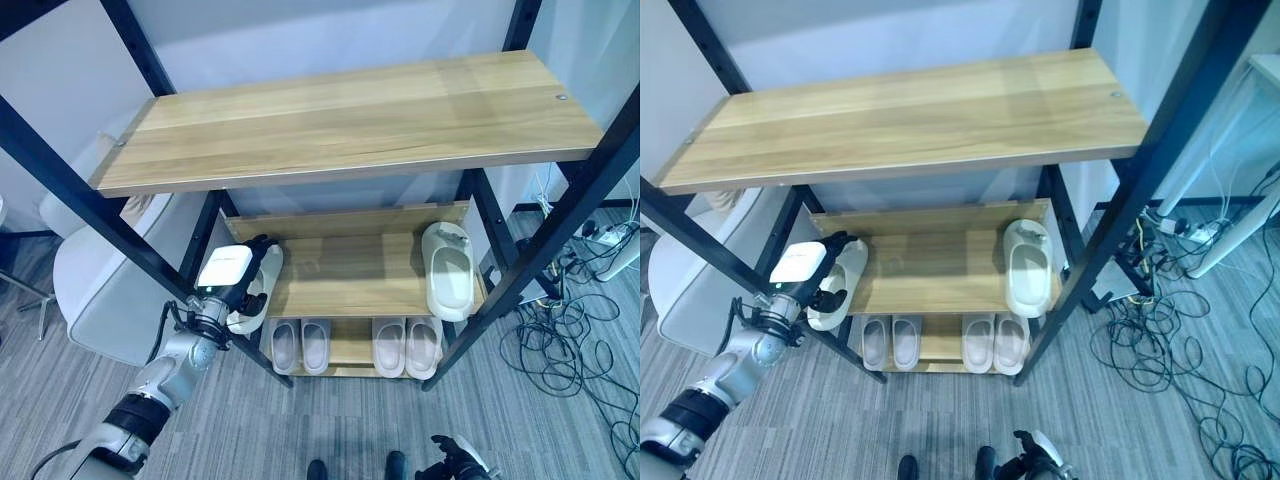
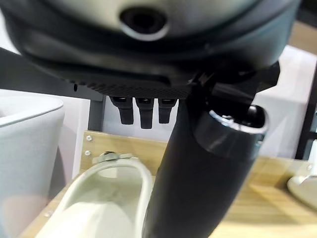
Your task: Arrange the slippers neatly on the shoe rack.
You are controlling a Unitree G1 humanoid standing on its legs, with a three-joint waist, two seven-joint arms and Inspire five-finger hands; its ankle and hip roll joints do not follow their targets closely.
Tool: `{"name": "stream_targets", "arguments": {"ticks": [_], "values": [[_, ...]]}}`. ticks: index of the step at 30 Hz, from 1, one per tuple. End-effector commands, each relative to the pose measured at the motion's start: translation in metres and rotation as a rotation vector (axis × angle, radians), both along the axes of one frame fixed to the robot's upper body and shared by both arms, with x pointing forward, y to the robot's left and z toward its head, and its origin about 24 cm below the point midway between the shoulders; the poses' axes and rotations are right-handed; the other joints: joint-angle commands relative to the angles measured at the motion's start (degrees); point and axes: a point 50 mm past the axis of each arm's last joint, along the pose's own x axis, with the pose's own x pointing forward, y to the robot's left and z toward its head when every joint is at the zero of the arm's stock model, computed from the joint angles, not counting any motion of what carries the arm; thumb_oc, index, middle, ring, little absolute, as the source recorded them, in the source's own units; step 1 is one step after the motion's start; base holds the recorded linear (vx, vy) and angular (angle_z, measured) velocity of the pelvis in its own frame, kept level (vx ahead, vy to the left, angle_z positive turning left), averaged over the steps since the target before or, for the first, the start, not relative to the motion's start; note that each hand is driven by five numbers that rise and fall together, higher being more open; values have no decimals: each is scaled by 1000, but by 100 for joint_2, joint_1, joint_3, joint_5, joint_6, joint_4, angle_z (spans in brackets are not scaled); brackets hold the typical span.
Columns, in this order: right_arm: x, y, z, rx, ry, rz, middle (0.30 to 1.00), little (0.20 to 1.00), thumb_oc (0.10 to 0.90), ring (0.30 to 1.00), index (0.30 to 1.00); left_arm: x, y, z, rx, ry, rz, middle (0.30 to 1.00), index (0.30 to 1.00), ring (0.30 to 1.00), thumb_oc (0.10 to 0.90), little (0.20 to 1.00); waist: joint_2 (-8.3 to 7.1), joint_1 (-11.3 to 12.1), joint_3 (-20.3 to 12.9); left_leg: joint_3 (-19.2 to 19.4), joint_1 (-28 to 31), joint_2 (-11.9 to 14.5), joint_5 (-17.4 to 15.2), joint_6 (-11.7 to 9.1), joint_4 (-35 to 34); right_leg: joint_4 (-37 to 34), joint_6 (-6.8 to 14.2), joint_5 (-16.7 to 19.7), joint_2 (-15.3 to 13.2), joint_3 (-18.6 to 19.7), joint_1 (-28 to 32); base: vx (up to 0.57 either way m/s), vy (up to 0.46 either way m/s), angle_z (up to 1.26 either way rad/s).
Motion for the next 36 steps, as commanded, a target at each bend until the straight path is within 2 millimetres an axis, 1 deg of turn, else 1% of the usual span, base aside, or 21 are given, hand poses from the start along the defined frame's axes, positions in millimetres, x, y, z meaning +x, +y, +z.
{"name": "stream_targets", "arguments": {"ticks": [1,3,7,10,15,23,25,30,31,32,36], "values": [[1,13,-2,15,-22,52,900,900,800,900,900,29,18,75,76,-301,51,900,900,900,800,900,-195,-76,-62,136,-245,-273,-213,56,10,73,664,-587,-268,167,47,0,0,0],[0,14,-2,15,-16,53,900,900,800,900,900,31,18,68,87,-273,61,900,900,900,800,900,-219,-109,-79,153,-279,-272,-199,54,10,73,657,-562,-269,192,1,0,0,0],[-1,14,-2,19,-18,55,900,900,800,900,900,35,21,71,133,-265,66,900,900,900,800,900,-236,-124,-110,188,-291,-276,-203,53,10,73,658,-553,-265,215,-18,0,0,0],[-2,15,-2,24,-19,56,900,900,800,900,900,36,27,69,166,-250,85,900,900,900,800,900,-244,-133,-134,211,-273,-275,-218,53,10,73,657,-559,-260,230,-10,12,3,-2],[-1,17,-2,30,-20,64,900,900,800,900,900,40,31,69,217,-233,105,900,900,900,800,900,-256,-171,-159,240,-269,-265,-232,54,10,73,664,-563,-261,248,-14,10,4,-8],[1,20,-2,36,-29,71,900,900,800,900,900,50,35,80,238,-257,153,900,900,900,800,900,-276,-211,-146,269,-325,-249,-229,55,10,73,674,-526,-267,268,-110,-1,2,-1],[1,20,-2,36,-30,71,900,900,800,900,900,50,37,79,244,-252,162,900,900,900,800,900,-281,-221,-148,282,-335,-245,-229,55,10,73,677,-519,-270,273,-127,0,0,0],[3,20,-1,37,-29,73,900,900,800,900,900,56,45,86,238,-249,213,900,900,900,800,900,-297,-250,-148,315,-466,-243,-193,55,10,73,680,-470,-268,301,-275,-1,-2,-2],[3,20,-2,39,-28,74,900,900,800,900,900,56,46,86,232,-243,218,839,839,839,759,839,-298,-253,-153,318,-484,-247,-188,57,10,73,676,-465,-263,309,-294,0,0,0],[4,20,-1,42,-28,74,900,900,800,900,900,57,46,88,224,-246,221,300,300,300,400,300,-300,-255,-157,325,-508,-248,-180,58,10,73,671,-458,-263,315,-318,0,0,0],[6,21,-1,49,-30,70,900,900,800,900,900,57,45,89,195,-235,219,300,300,300,400,300,-306,-254,-180,338,-579,-262,-158,58,10,73,657,-435,-268,332,-399,0,0,0]]}}
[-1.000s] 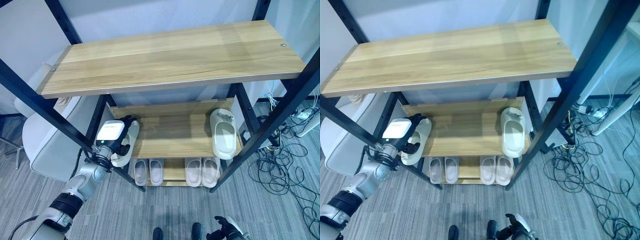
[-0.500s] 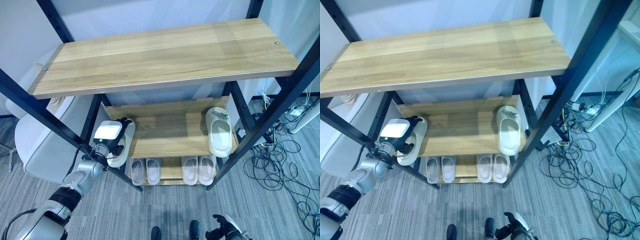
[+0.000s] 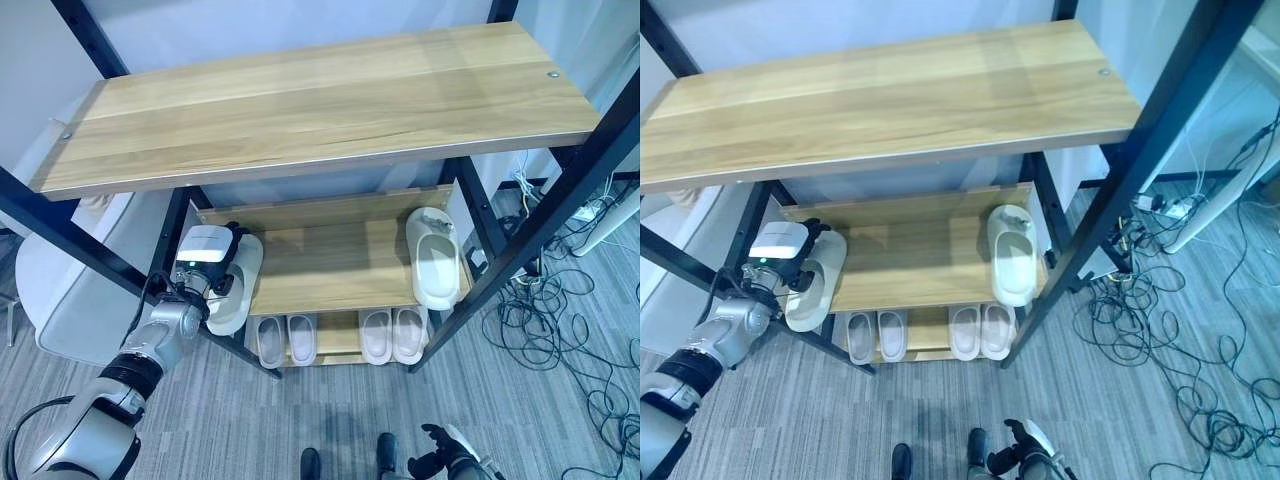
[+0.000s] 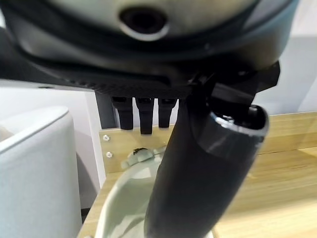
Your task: Arrange the slippers neatly on the shoe rack.
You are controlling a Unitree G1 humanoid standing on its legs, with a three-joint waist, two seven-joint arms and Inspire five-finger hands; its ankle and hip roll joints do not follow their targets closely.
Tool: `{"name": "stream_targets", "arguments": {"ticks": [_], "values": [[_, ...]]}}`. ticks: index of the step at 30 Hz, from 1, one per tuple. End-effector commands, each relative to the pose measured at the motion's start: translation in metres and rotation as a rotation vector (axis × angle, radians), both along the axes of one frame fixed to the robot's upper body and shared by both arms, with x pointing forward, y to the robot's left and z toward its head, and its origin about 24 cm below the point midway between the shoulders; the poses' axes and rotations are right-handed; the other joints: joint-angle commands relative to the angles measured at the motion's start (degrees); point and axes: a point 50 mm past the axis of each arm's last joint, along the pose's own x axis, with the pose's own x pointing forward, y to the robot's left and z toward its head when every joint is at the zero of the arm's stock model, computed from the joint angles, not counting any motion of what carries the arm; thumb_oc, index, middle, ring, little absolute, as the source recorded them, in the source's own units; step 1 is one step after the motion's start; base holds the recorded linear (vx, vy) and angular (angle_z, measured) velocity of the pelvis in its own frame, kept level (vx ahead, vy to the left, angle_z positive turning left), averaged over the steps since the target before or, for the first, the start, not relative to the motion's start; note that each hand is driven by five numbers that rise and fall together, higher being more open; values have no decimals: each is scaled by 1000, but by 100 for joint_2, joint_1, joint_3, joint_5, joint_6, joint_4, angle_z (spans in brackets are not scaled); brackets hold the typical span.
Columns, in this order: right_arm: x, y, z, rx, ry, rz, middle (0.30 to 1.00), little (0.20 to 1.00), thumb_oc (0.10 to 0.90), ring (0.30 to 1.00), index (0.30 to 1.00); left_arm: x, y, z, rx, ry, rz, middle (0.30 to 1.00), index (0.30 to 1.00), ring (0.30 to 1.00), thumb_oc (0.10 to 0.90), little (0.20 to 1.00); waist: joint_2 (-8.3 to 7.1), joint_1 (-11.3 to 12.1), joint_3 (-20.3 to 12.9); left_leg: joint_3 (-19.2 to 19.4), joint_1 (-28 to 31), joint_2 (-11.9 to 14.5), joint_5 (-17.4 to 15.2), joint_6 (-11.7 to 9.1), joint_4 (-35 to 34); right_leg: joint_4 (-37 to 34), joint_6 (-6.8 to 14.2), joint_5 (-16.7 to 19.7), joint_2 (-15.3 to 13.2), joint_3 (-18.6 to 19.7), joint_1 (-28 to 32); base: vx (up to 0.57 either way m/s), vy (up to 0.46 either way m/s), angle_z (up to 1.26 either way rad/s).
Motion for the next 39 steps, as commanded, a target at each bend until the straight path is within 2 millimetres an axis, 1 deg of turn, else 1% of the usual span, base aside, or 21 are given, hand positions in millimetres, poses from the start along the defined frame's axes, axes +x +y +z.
{"name": "stream_targets", "arguments": {"ticks": [1,6,9,12,14,15,16,18,19,20,21,24,26,27,28,29,30,32,33,35,39], "values": [[-7,14,-5,36,14,14,900,900,800,900,900,24,13,74,-9,-263,51,300,300,300,400,300,-178,16,-264,149,-344,-265,-149,63,11,34,703,-509,-276,182,-89,0,0,0],[-8,15,-5,43,15,9,900,900,800,900,900,22,10,75,-53,-274,32,300,300,300,400,300,-166,36,-298,158,-320,-270,-147,67,11,34,684,-525,-276,191,-67,0,0,0],[-7,16,-5,49,13,11,900,900,800,900,900,20,5,75,-90,-292,6,300,300,300,400,300,-160,54,-299,151,-269,-269,-156,65,11,34,674,-540,-278,186,-24,0,0,0],[-8,18,-5,53,14,8,900,900,800,900,900,16,-5,69,-135,-296,-35,300,300,300,400,300,-138,88,-304,155,-191,-269,-174,62,11,34,670,-570,-274,168,54,12,-7,0],[-7,17,-5,52,15,3,900,900,800,900,900,14,-14,71,-166,-311,-73,300,300,300,400,300,-123,107,-299,157,-147,-271,-185,61,11,34,669,-587,-273,163,93,0,0,0],[-8,17,-5,52,16,1,900,900,800,900,900,12,-17,67,-182,-307,-81,300,300,300,400,300,-116,114,-294,154,-127,-272,-188,60,11,34,668,-599,-273,158,120,0,0,0],[-8,17,-5,52,16,1,900,900,800,900,900,12,-17,67,-182,-307,-81,300,300,300,400,300,-113,113,-293,153,-123,-272,-189,60,11,34,668,-600,-273,158,125,0,0,0],[-7,17,-5,50,13,-6,900,900,800,900,900,8,-29,62,-250,-314,-120,300,300,300,400,300,-89,125,-283,152,-65,-267,-200,56,11,34,665,-622,-274,152,180,0,0,0],[-8,17,-5,50,14,-5,900,900,800,900,900,8,-29,62,-250,-314,-119,300,300,300,400,300,-86,124,-281,153,-61,-266,-201,56,11,34,665,-622,-274,153,184,12,-19,-3],[-7,16,-5,49,11,-9,900,900,800,900,900,6,-33,61,-279,-325,-133,300,300,300,400,300,-83,135,-273,160,-44,-262,-205,52,11,34,666,-630,-280,146,202,14,-19,-5],[-7,17,-5,47,10,-17,900,900,800,900,900,0,-42,59,-338,-339,-162,300,300,300,400,300,-63,151,-262,162,-7,-257,-216,48,11,34,666,-653,-280,132,246,17,-29,-6],[-6,17,-5,47,5,-29,900,900,800,900,900,-9,-56,56,-440,-365,-204,300,300,300,400,300,-24,171,-242,156,37,-251,-219,43,11,34,661,-674,-284,134,297,16,-15,-6],[-5,16,-4,45,2,-33,900,900,800,900,900,-11,-59,56,-462,-367,-215,300,300,300,400,300,-5,171,-235,158,55,-251,-220,42,11,34,662,-673,-285,134,313,0,0,0],[-4,15,-4,43,-3,-45,900,900,800,900,900,-14,-68,57,-512,-377,-244,300,300,300,400,300,19,172,-225,157,76,-251,-225,41,11,34,661,-675,-284,140,329,0,0,0],[-4,15,-4,43,-3,-45,900,900,800,900,900,-14,-68,57,-512,-377,-244,300,300,300,400,300,20,173,-224,157,78,-251,-225,41,11,34,661,-675,-284,140,330,0,0,0],[-2,15,-3,43,-10,-52,900,900,800,900,900,-17,-78,61,-552,-397,-285,300,300,300,400,300,51,166,-210,179,90,-245,-225,42,11,34,669,-681,-283,140,330,0,0,0],[-2,14,-3,42,-10,-52,900,900,800,900,900,-17,-78,61,-553,-397,-285,300,300,300,400,300,55,169,-207,182,94,-244,-226,42,11,34,669,-681,-282,143,333,0,0,0],[-1,11,-2,33,-14,-65,900,900,800,900,900,-20,-89,65,-608,-408,-329,300,300,300,400,300,103,149,-200,210,99,-238,-226,49,11,34,683,-677,-285,173,325,12,-4,-5],[-1,11,-2,33,-14,-65,900,900,800,900,900,-20,-89,65,-608,-408,-329,300,300,300,400,300,106,156,-199,215,101,-237,-227,49,11,34,683,-676,-283,178,325,0,0,0],[-3,9,-2,26,-13,-74,900,900,800,900,900,-21,-96,70,-615,-425,-357,300,300,300,400,300,156,126,-194,250,109,-236,-233,57,11,34,708,-673,-289,206,319,16,4,-2],[-2,6,-1,18,-22,-82,900,900,800,900,900,-20,-97,76,-608,-465,-357,300,300,300,400,300,204,86,-167,323,112,-229,-242,59,11,34,743,-654,-292,254,286,19,-1,-16]]}}
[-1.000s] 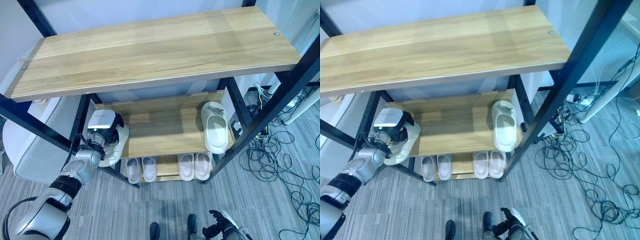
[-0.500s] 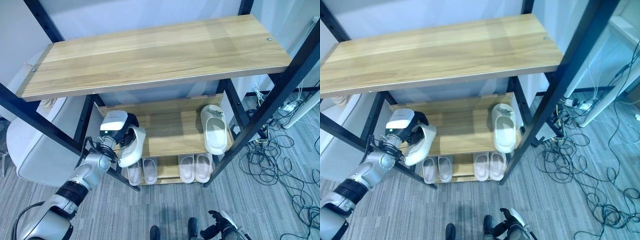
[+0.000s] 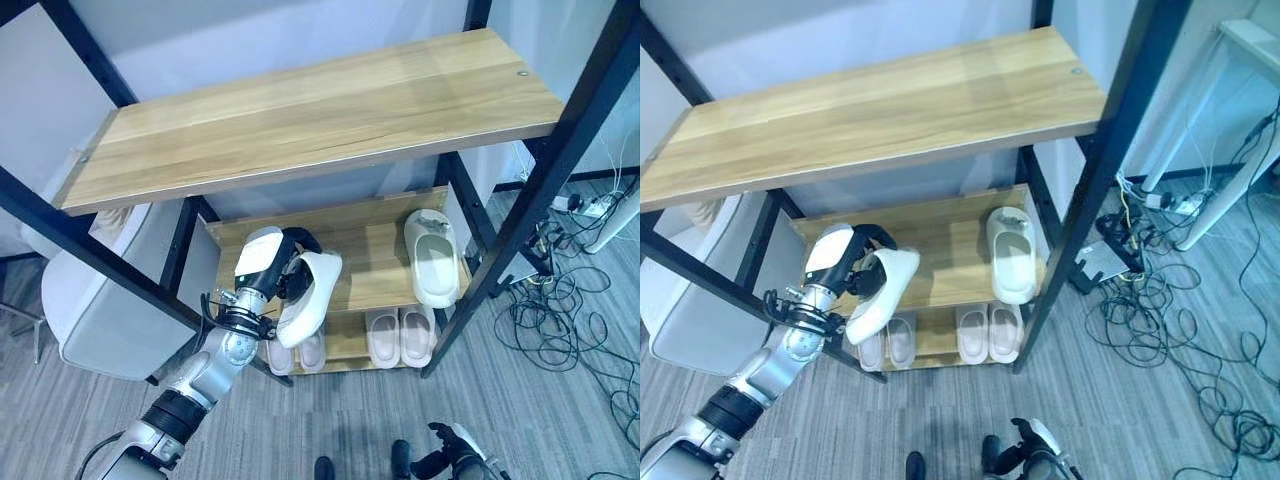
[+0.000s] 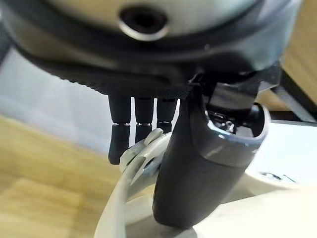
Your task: Arrange the slippers neatly on the shoe rack.
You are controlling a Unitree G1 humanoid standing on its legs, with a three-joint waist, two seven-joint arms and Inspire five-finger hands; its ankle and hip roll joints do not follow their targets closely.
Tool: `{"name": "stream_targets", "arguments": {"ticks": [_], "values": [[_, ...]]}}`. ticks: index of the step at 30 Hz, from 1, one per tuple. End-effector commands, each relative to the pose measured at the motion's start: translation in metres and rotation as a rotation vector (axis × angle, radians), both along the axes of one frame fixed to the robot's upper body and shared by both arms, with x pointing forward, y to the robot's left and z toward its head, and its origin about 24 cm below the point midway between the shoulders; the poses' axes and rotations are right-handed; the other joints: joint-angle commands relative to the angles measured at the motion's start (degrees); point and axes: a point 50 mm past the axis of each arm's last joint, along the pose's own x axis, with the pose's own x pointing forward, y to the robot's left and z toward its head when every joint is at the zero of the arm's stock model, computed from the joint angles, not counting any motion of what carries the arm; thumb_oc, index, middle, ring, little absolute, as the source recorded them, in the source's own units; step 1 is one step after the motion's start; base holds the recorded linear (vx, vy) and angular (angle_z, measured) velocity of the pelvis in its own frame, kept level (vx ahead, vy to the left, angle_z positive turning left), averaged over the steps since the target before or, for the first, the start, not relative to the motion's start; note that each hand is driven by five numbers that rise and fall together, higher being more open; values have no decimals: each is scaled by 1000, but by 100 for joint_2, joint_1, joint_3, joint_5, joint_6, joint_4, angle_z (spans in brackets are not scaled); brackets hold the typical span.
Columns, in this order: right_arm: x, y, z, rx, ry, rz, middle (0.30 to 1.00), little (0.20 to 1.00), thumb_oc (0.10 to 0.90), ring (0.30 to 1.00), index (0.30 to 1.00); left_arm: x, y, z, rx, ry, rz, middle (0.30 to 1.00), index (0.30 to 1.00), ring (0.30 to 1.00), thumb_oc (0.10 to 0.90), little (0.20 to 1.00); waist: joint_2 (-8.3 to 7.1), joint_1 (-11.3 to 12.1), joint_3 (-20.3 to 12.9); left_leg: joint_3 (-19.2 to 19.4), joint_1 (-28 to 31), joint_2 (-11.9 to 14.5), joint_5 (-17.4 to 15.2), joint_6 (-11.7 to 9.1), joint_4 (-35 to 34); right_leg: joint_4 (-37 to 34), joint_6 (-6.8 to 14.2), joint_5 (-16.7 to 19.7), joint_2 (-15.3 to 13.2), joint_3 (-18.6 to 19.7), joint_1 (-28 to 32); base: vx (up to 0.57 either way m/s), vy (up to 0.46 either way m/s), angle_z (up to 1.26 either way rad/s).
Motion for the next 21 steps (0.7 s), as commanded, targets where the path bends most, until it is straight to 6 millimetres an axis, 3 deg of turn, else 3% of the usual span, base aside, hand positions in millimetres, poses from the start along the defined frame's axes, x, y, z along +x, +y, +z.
{"name": "stream_targets", "arguments": {"ticks": [1,7,10,21], "values": [[-1,16,-3,35,-27,-22,900,900,800,900,900,19,3,66,-68,-312,26,300,300,300,400,300,-220,-40,-149,71,-228,-227,-243,58,11,75,714,-649,-301,-13,68,21,-1,-20],[3,15,-1,25,-50,-29,900,900,800,900,900,40,-5,89,-66,-392,76,300,300,300,400,300,-131,-283,-76,185,-470,-204,-197,54,11,75,734,-525,-306,162,-317,45,-33,-24],[5,16,0,24,-64,-22,900,900,800,900,900,54,-12,101,0,-412,90,300,300,300,400,300,-192,-385,-42,198,-651,-176,-163,43,11,75,716,-471,-283,197,-529,63,-57,-20],[14,21,3,42,-94,6,900,900,800,900,900,68,-14,118,98,-435,116,300,300,300,400,300,-278,-466,5,179,-807,-154,-149,36,11,75,699,-431,-245,264,-707,10,-9,-1]]}}
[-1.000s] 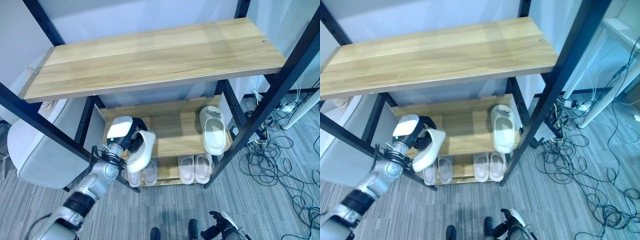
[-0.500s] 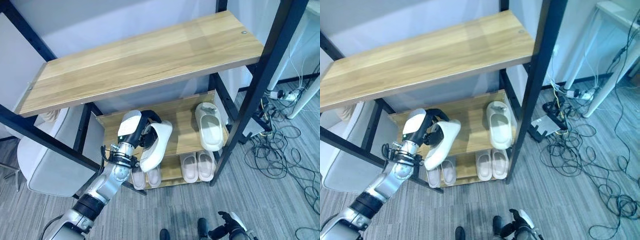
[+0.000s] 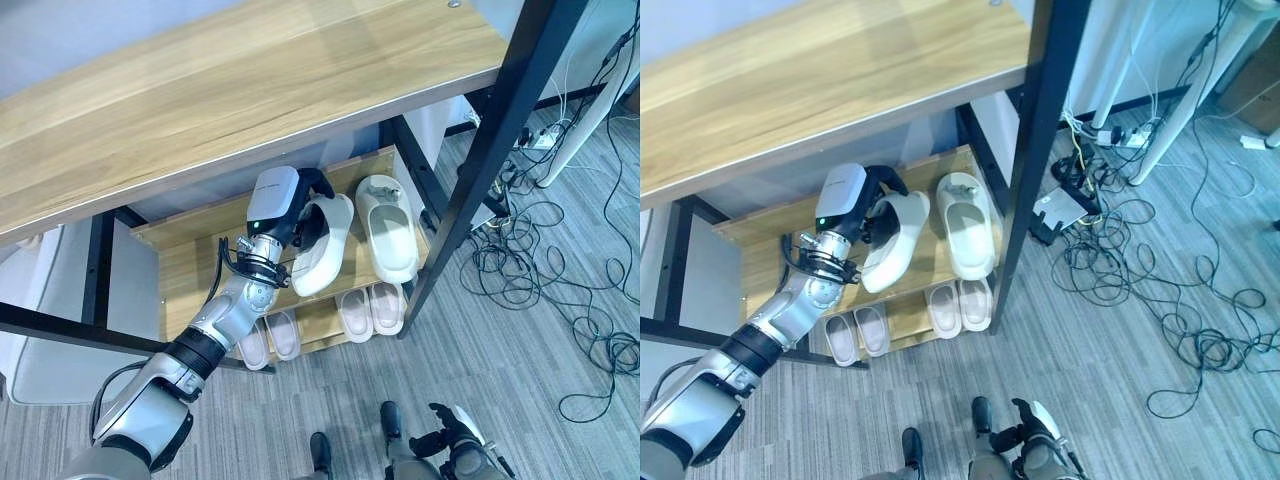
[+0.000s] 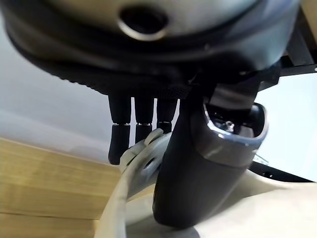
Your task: Arrange the slippers neatly on the shoe rack.
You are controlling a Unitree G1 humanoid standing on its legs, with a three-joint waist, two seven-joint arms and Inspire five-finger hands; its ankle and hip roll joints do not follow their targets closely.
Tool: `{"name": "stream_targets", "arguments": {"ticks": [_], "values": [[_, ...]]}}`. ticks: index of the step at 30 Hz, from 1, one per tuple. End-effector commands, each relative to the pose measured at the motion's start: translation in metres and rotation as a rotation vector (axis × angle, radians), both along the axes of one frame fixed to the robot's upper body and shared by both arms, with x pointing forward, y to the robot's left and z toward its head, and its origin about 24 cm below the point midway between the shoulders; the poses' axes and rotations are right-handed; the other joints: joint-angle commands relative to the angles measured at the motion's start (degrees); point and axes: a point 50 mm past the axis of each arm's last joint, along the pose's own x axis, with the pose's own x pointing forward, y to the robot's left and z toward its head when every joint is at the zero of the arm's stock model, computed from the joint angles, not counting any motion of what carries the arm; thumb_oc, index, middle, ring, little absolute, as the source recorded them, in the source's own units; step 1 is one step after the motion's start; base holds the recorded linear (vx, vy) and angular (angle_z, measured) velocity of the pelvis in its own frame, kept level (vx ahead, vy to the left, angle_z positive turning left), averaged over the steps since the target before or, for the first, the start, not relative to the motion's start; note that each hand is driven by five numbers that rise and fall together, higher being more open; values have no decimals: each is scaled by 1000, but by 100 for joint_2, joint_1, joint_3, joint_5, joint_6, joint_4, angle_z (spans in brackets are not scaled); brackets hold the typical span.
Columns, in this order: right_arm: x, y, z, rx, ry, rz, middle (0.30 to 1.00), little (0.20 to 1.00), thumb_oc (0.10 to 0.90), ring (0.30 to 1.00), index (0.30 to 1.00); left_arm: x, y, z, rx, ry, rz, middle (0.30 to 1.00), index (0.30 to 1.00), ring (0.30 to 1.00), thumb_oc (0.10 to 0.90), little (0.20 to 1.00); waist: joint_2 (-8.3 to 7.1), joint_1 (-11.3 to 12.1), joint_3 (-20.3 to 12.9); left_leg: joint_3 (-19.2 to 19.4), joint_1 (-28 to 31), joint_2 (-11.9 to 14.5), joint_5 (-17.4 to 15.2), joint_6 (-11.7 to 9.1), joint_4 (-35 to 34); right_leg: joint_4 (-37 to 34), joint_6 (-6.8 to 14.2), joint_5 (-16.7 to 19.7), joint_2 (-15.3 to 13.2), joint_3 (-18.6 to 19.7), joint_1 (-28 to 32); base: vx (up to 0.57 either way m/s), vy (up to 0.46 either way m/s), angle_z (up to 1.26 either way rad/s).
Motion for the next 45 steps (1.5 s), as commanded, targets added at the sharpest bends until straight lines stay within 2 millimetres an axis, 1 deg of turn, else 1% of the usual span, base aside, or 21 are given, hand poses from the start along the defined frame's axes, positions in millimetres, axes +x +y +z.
{"name": "stream_targets", "arguments": {"ticks": [1,2,3,4,10,12,20,24,34,39,42,45], "values": [[-7,18,-6,43,2,29,900,900,800,900,900,17,7,64,25,-252,58,399,399,399,466,399,-216,-8,-285,-194,-309,-195,-146,10,10,70,690,-549,-326,-78,-10,0,0,0],[-7,18,-6,43,1,29,900,900,800,900,900,17,7,64,25,-253,58,538,538,538,558,538,-218,-6,-287,-193,-313,-196,-145,10,10,70,690,-548,-327,-77,-15,0,0,0],[-6,20,-5,48,-4,38,900,900,800,900,900,19,9,64,38,-250,69,867,867,867,778,867,-235,-12,-275,-198,-328,-193,-145,13,10,70,689,-543,-323,-71,-33,0,0,0],[-6,21,-5,50,-4,41,900,900,800,900,900,19,10,64,39,-247,74,900,900,900,800,900,-243,-13,-273,-193,-331,-190,-144,12,10,70,691,-538,-324,-73,-40,0,0,0],[-8,21,-6,52,-2,42,900,900,800,900,900,22,10,62,57,-231,87,900,900,900,800,900,-276,-31,-264,-185,-371,-193,-148,16,10,70,689,-519,-317,-69,-88,0,0,0],[-8,22,-6,54,-3,44,900,900,800,900,900,22,11,61,26,-221,90,900,900,900,800,900,-291,-25,-267,-186,-384,-197,-150,16,10,70,683,-524,-315,-70,-91,0,0,0],[-12,23,-7,62,2,48,900,900,800,900,900,19,-3,64,12,-219,17,900,900,900,800,900,-284,-7,-285,-207,-339,-204,-175,20,10,70,671,-550,-320,-118,-40,0,0,0],[-14,24,-8,66,15,47,900,900,800,900,900,15,-6,60,-32,-172,-35,900,900,900,800,900,-272,37,-281,-217,-273,-200,-191,19,10,70,667,-574,-326,-143,40,0,0,0],[-13,23,-9,78,33,45,900,900,800,900,900,2,-12,43,-119,-50,-155,900,900,900,800,900,-237,186,-276,-276,-115,-190,-199,14,10,70,651,-652,-324,-244,254,-7,1,3],[-11,24,-8,87,31,43,900,900,800,900,900,0,-12,34,-99,-13,-166,900,900,900,800,900,-239,232,-281,-306,-58,-186,-197,8,10,70,646,-678,-317,-299,341,-16,-7,9],[-12,25,-9,92,36,46,900,900,800,900,900,-2,-9,24,-105,24,-167,900,900,900,800,900,-241,272,-295,-332,-13,-185,-194,-3,10,70,636,-692,-323,-355,405,-33,-10,6],[-13,26,-10,96,43,38,900,900,800,900,900,-7,-3,14,-167,49,-153,900,900,900,800,900,-247,331,-316,-355,17,-180,-174,-9,10,70,625,-705,-330,-408,465,-41,-15,14]]}}
